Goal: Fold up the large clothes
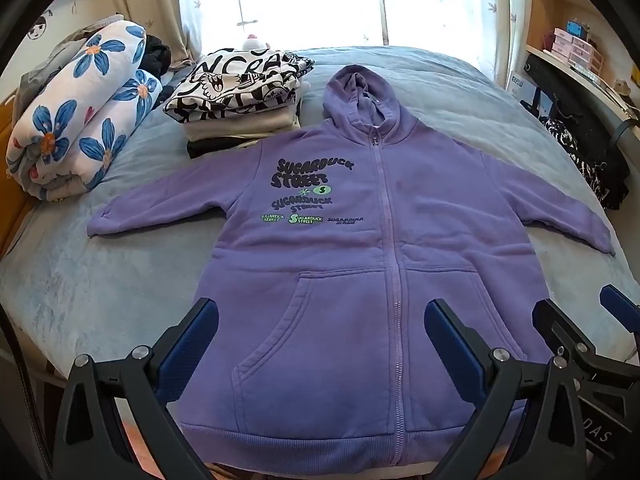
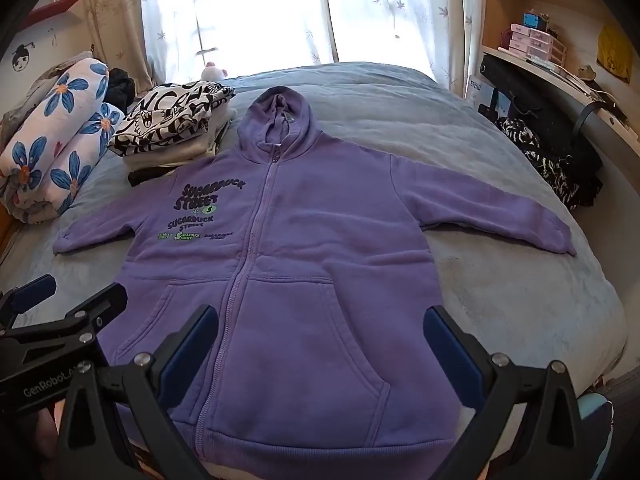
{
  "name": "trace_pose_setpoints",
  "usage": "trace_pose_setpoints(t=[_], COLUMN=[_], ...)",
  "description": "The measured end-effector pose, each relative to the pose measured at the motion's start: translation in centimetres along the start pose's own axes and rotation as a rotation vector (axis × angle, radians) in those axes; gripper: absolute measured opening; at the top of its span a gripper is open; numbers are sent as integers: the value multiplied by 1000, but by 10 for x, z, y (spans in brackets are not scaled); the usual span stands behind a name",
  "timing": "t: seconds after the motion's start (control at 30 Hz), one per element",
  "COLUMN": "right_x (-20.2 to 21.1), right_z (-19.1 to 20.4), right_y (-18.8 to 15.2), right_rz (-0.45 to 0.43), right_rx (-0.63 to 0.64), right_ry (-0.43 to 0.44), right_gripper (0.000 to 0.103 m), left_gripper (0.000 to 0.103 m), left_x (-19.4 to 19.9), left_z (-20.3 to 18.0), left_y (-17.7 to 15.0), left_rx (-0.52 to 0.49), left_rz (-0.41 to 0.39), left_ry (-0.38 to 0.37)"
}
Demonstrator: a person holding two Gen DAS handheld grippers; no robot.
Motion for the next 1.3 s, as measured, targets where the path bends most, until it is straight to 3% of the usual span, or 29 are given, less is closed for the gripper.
trace_pose_setpoints(t=[1.3], right_x=[-16], right_z=[2], right_y=[-12], right_rz=[35], right_rx=[-3], right_ry=[-9], right_gripper=[103], left_gripper=[102], left_x=[6], left_z=[8], left_y=[-17], left_rx=[-7], left_rz=[15], left_ry=[3])
Point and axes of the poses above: each gripper's, at about its wrist camera, not at the fingertips, and x roughly against the way its jaws point, z to its left, y to its top, the point moved 3 cm from there along -x, roughly the way its jaws point
